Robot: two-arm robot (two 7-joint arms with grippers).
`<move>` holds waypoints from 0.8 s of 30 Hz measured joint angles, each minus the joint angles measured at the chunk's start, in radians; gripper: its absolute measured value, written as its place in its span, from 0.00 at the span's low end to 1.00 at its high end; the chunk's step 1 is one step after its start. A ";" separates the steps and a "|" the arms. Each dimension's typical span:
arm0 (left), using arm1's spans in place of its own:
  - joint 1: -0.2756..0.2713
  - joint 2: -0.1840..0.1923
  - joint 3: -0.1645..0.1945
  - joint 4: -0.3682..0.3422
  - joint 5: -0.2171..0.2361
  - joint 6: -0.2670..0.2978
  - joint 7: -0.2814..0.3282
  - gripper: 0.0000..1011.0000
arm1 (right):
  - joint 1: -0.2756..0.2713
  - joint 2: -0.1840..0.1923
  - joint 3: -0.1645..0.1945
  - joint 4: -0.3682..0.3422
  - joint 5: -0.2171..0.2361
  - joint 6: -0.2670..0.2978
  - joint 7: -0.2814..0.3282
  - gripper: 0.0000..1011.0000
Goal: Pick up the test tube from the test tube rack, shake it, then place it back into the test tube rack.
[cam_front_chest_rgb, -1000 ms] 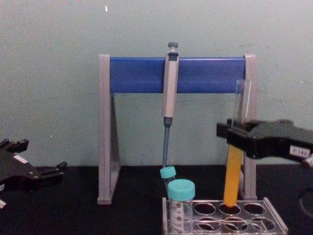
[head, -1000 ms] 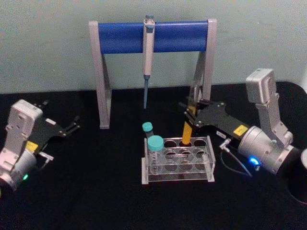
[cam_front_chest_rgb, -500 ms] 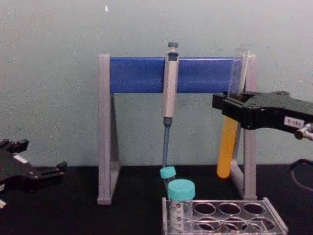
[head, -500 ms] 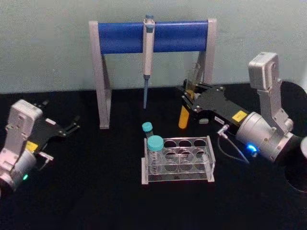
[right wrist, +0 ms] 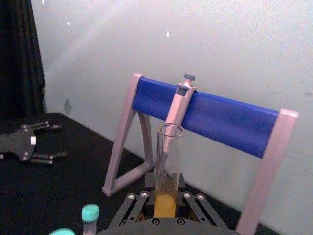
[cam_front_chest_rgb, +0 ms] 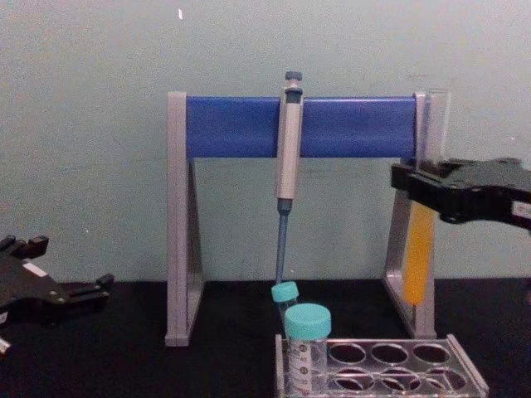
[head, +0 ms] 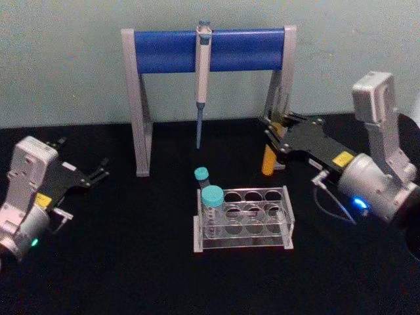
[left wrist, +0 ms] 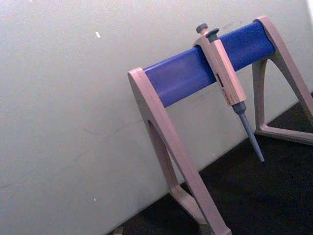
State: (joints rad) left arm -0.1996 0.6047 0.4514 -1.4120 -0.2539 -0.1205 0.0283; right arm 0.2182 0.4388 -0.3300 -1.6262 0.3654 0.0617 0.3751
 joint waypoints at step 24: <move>0.000 0.000 0.000 0.000 0.000 0.000 0.000 0.99 | -0.045 0.020 -0.043 -0.078 0.077 0.023 0.057 0.23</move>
State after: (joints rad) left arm -0.1996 0.6047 0.4514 -1.4120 -0.2539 -0.1205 0.0283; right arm 0.1731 0.4592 -0.3733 -1.7043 0.4427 0.0843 0.4322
